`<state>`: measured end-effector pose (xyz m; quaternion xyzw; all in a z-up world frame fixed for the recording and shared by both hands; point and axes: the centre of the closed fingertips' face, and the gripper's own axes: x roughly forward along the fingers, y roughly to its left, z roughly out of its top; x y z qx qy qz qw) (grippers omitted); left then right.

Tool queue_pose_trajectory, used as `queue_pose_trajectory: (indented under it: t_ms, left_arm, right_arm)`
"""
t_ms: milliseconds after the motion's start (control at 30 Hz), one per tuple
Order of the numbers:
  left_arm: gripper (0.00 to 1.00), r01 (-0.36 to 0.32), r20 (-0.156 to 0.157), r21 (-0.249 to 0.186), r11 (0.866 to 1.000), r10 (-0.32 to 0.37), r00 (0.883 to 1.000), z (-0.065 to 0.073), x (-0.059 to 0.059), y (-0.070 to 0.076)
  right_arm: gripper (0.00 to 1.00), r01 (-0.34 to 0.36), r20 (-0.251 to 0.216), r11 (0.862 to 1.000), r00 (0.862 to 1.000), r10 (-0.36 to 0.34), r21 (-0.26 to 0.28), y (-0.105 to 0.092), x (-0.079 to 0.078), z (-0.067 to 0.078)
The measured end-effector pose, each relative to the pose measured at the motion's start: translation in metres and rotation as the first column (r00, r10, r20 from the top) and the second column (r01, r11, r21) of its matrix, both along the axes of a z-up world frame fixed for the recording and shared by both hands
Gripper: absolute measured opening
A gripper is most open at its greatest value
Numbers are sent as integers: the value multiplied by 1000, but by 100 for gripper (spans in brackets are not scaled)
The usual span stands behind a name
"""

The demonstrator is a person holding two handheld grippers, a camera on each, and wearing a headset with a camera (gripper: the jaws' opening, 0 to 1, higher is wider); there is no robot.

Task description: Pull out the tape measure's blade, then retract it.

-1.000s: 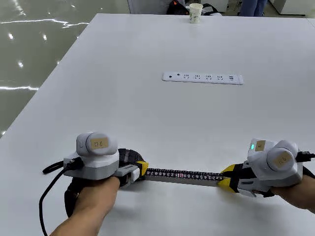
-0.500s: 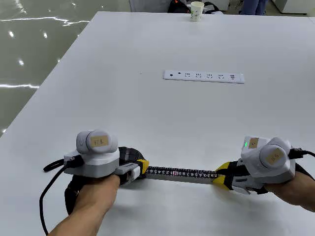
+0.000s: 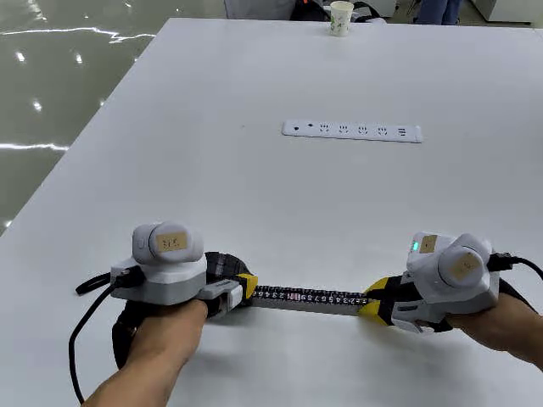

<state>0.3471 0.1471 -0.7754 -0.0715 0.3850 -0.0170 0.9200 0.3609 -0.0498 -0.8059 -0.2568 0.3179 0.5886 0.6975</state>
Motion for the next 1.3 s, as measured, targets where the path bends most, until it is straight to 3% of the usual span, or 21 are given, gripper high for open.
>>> queue_pose_trajectory:
  t_ms: [1300]
  left_arm:
    - [54,1,-2,-7,1000,-1,1000,1,-1,1]
  right_arm:
    - [8,-36,-7,999,999,36,19,41,-4,0]
